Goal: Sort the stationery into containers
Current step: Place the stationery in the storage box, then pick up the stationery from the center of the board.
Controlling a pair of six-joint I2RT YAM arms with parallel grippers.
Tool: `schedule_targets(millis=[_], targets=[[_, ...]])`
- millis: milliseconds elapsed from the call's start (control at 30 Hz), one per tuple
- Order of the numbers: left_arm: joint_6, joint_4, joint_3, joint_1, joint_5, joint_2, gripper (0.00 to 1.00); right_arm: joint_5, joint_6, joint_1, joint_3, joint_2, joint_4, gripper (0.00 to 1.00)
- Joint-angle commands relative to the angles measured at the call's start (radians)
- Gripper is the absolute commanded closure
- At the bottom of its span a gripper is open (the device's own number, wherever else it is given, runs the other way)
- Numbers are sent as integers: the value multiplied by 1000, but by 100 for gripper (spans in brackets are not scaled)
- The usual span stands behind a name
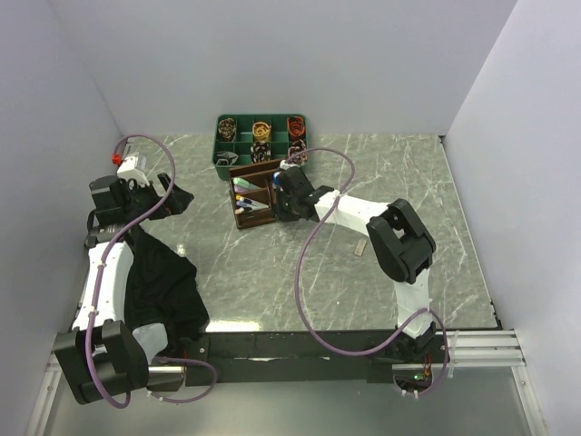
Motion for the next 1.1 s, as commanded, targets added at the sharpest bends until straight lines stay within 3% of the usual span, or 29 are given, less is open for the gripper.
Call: schedule_targets(millis=[0,133,167,267,333,367,467,533,567,633,733,867,1067], targets=[[-7,42,-7,6,9,-3,1,33,-18,5,35,1,23,100],[3,23,17,9,12,1,1,-16,-41,5,-38,-77,-10,97],[10,5,25,8,11,-1,1,-56,-87,5,-64,-106,-21,85],[23,-1,42,8,6,-6,1,-146,-264,-2,-184,-250,-55,63],[14,5,45,8,0,-4,1,-66,-288,-25,-259,-362,-116,49],[7,11,42,8,-8,-4,1,-20,-225,-48,-285,-397,-138,44],[-23,37,39,6,-32,2,1,59,26,-226,-359,-485,-276,47],[-32,48,43,6,-35,8,0,137,104,-293,-414,-528,-366,47],[-33,49,45,5,-39,10,1,167,115,-292,-432,-542,-373,40],[-35,45,52,2,-39,16,1,198,144,-304,-477,-563,-388,37],[-35,37,56,-2,-39,17,1,189,164,-304,-517,-573,-366,38],[-52,37,48,-2,-37,16,1,195,193,-312,-535,-554,-374,47],[-43,26,45,-2,-42,17,0,186,209,-344,-569,-520,-336,49]])
